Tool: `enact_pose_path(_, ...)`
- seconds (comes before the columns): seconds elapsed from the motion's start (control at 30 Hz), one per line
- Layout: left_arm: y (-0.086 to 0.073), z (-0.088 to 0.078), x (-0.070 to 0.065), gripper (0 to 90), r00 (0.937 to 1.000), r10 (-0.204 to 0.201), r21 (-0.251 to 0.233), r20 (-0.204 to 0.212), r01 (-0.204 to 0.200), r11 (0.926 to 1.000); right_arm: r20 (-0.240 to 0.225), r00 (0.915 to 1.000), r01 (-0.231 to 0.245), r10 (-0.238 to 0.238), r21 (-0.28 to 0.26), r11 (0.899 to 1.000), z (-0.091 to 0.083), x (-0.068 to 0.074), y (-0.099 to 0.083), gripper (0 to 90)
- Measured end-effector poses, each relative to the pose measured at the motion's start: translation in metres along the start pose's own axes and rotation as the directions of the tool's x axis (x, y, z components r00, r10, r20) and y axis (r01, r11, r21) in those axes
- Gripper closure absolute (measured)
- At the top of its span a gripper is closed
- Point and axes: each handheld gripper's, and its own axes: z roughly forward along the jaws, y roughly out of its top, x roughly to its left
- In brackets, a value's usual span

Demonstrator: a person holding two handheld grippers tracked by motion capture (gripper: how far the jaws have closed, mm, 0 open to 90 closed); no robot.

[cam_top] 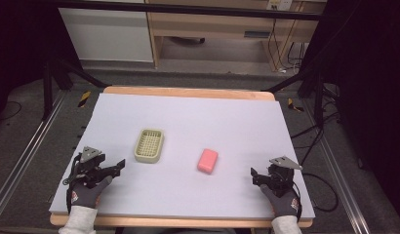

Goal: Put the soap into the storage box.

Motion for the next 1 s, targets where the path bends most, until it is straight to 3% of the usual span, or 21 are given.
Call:
enact_pose_path(0.2, 0.004, -0.004, -0.010, 22.0, 0.9995, 0.007, -0.020, 0.031, -0.007, 0.9998, -0.008, 0.9999, -0.009, 0.009, 0.008, 1.000, 0.000, -0.002, -0.001, 8.8)
enact_pose_path(0.7, 0.009, -0.004, -0.036, 24.3, 0.9934, 0.060, -0.012, 0.098, -0.059, 0.9982, -0.011, 0.9999, -0.011, 0.011, 0.016, 1.000, 0.000, -0.001, -0.002, 7.7)
enact_pose_path(1.0, 0.018, -0.008, -0.049, 24.5, 0.9895, 0.066, -0.038, 0.129, -0.062, 0.9974, -0.014, 0.9999, 0.000, 0.000, 0.009, 1.000, -0.001, 0.000, -0.002, 7.6)
